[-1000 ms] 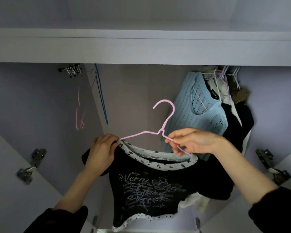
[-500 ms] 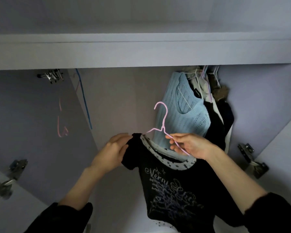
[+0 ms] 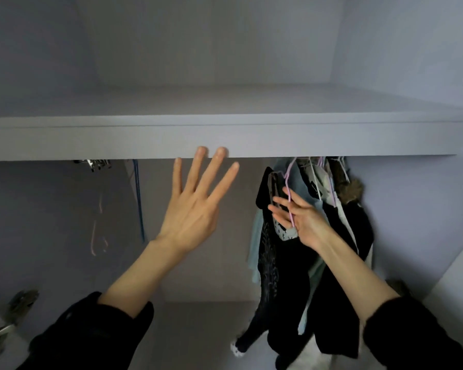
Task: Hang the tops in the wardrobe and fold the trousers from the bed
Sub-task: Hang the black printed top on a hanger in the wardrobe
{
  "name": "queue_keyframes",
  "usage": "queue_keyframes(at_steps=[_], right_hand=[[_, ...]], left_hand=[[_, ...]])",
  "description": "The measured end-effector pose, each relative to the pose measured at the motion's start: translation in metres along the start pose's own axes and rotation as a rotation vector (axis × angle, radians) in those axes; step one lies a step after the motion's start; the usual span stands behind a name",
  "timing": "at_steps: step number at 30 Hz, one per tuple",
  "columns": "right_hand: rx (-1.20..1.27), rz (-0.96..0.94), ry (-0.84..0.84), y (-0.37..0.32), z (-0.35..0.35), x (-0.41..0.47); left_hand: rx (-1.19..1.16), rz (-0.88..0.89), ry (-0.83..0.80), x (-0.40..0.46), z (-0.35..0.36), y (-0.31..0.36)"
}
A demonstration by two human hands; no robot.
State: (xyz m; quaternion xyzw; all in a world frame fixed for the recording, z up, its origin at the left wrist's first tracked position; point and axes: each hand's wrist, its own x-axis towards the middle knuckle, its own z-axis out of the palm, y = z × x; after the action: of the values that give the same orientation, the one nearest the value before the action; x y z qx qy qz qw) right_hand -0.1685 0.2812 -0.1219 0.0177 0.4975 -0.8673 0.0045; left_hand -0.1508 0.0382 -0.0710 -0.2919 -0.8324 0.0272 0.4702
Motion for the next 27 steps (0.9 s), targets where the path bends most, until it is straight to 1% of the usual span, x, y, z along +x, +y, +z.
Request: queue_keyframes(at_steps=[2, 4, 8, 13, 19, 21, 24, 27], right_hand=[[0.014, -0.031, 0.004, -0.013, 0.001, 0.014], [0.033, -0.051, 0.025, -0.025, 0.002, 0.029], [0.063, -0.069, 0.072, -0.040, -0.002, 0.058], [0.037, -0.021, 0.147, -0.032, -0.011, 0.079], [0.016, 0.009, 0.185, -0.027, -0.019, 0.086], [-0.060, -0.017, 0.218, -0.028, -0.021, 0.085], [-0.296, -0.086, 0.331, -0.029, -0.027, 0.084], [-0.398, -0.122, 0.440, -0.030, -0.035, 0.080]], left_hand=[[0.067, -0.023, 0.001, 0.001, 0.004, 0.000], [0.087, -0.036, 0.027, 0.000, 0.008, 0.000], [0.127, -0.015, 0.086, 0.000, 0.012, -0.006], [0.160, -0.003, 0.125, 0.002, 0.015, -0.010], [0.206, -0.007, 0.149, 0.004, 0.019, -0.009], [0.212, -0.004, 0.161, 0.003, 0.020, -0.009], [0.226, -0.007, 0.170, 0.002, 0.020, -0.010], [0.225, -0.025, 0.150, 0.001, 0.019, -0.008]])
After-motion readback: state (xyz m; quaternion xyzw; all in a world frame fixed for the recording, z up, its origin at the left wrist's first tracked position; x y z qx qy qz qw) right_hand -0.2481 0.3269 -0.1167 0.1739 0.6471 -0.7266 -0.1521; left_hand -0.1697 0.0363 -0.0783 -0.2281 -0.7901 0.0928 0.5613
